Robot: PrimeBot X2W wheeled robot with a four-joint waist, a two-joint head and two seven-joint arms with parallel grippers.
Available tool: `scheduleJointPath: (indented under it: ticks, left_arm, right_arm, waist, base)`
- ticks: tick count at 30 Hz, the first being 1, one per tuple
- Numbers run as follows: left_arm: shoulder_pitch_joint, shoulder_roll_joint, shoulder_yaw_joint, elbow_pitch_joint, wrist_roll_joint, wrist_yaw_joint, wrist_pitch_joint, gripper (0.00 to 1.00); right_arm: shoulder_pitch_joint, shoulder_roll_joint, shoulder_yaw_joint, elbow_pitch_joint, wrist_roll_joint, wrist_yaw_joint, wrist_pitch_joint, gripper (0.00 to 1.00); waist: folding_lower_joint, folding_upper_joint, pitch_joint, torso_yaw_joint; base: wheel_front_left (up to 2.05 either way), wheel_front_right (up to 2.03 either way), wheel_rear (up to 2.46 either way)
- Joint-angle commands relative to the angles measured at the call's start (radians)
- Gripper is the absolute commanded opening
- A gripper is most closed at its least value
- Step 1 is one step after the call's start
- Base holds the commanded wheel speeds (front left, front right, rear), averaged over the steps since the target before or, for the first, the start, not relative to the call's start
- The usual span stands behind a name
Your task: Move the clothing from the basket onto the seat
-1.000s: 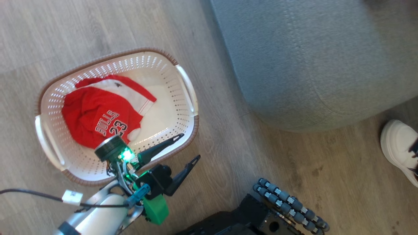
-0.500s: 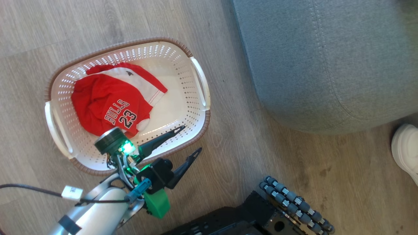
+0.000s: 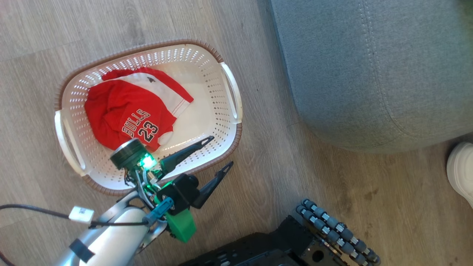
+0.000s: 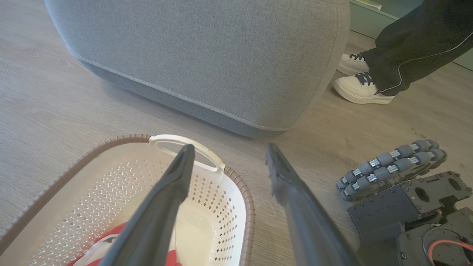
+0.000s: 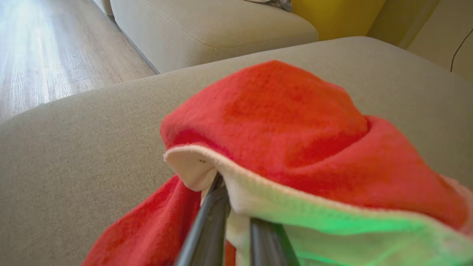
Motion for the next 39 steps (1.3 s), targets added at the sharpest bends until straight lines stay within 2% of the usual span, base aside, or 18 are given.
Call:
scheduleJointPath:
  ticks: [1, 2, 3, 15, 21, 27, 33, 39]
  left_arm:
    - [-0.005, -0.001, 0.022, -0.036, -0.002, 0.000, -0.010, 1.00]
    - [-0.003, -0.007, 0.029, -0.040, -0.012, 0.000, -0.010, 1.00]
    - [-0.001, -0.014, 0.038, -0.042, -0.024, 0.000, -0.010, 1.00]
    - [-0.001, -0.059, 0.049, -0.074, -0.058, -0.001, -0.010, 1.00]
    - [-0.005, -0.087, 0.042, -0.070, -0.057, -0.001, -0.010, 1.00]
    - [-0.001, -0.128, 0.049, -0.072, -0.053, -0.001, -0.010, 1.00]
    - [0.017, -0.174, 0.063, -0.066, -0.053, -0.001, -0.010, 1.00]
    - [0.050, -0.219, 0.107, -0.061, -0.056, -0.001, -0.010, 1.00]
  right_arm:
    - [-0.001, -0.020, 0.003, -0.011, 0.011, 0.000, -0.006, 0.18]
    - [-0.004, -0.020, 0.004, -0.007, 0.010, 0.000, -0.012, 0.67]
    - [-0.006, -0.019, 0.005, -0.004, 0.009, 0.000, -0.017, 1.00]
    - [-0.017, -0.013, 0.078, 0.021, -0.001, 0.000, 0.001, 1.00]
    - [-0.009, -0.015, 0.143, -0.001, 0.025, 0.000, 0.048, 1.00]
    - [0.019, -0.043, 0.216, -0.033, 0.048, 0.000, 0.085, 1.00]
    - [0.058, -0.046, 0.303, -0.110, 0.102, 0.000, 0.103, 1.00]
    - [0.118, -0.080, 0.412, -0.259, 0.190, 0.000, 0.062, 1.00]
  waist:
    - [0.0000, 0.0000, 0.000, 0.001]
    - [0.0000, 0.0000, 0.001, 0.002]
    - [0.0000, 0.0000, 0.000, 0.002]
    - [0.0000, 0.0000, -0.052, 0.007]
    - [0.0000, 0.0000, -0.111, 0.013]
    - [0.0000, 0.0000, -0.182, 0.032]
    - [0.0000, 0.0000, -0.260, 0.054]
    - [0.0000, 0.0000, -0.345, 0.084]
  base:
    - [0.00, 0.00, 0.00]
    - [0.00, 0.00, 0.00]
    - [0.00, 0.00, 0.00]
    - [0.00, 0.00, 0.00]
    - [0.00, 0.00, 0.00]
    - [0.00, 0.00, 0.00]
    - [0.00, 0.00, 0.00]
    - [0.00, 0.00, 0.00]
